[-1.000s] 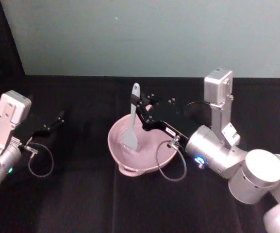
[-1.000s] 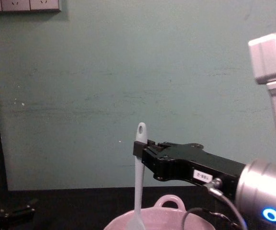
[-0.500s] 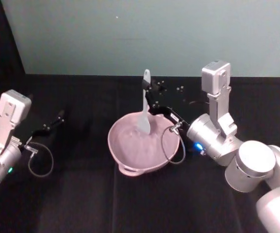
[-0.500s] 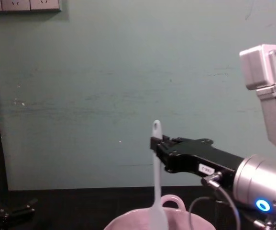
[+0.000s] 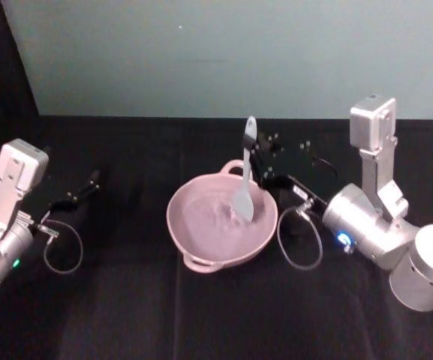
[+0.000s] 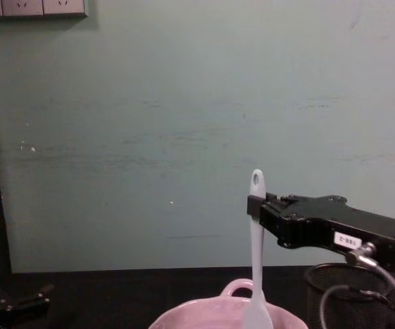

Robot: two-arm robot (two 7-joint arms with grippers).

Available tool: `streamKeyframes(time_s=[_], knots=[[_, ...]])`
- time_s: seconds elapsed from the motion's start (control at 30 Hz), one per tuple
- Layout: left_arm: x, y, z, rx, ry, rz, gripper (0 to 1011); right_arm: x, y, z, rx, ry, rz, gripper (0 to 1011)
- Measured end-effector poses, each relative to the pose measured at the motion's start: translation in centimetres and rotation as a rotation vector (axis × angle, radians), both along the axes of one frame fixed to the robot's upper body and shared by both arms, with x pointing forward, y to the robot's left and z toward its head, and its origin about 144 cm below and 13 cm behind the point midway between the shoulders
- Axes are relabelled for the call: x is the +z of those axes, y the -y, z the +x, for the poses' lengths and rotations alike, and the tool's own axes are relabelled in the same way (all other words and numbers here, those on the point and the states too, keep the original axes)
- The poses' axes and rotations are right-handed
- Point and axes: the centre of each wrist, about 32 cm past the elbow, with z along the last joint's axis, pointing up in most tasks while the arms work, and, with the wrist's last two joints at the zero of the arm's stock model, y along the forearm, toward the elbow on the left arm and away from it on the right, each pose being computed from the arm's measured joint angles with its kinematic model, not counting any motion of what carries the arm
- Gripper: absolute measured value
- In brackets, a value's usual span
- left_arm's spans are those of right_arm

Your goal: Use the one hand to pick up the spoon and stir the clear water in the bowl.

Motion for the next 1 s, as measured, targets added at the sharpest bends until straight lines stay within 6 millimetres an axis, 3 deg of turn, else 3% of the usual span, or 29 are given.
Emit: streamKeyframes(time_s=[0.37,0.73,1.0], knots=[[0.0,0.0,0.0,0.0,0.0,0.0,1011,0.2,-1.3,-1.1,0.109,-0.083,0.055,110],[0.0,0.0,0.0,0.0,0.0,0.0,1011,-1.2,-4.2,0.9,0.081,-0.069,0.073,110],[0.0,0.0,0.0,0.0,0.0,0.0,1011,-1.7,-4.5,2.7,-0.037,0.007,0.048,110]])
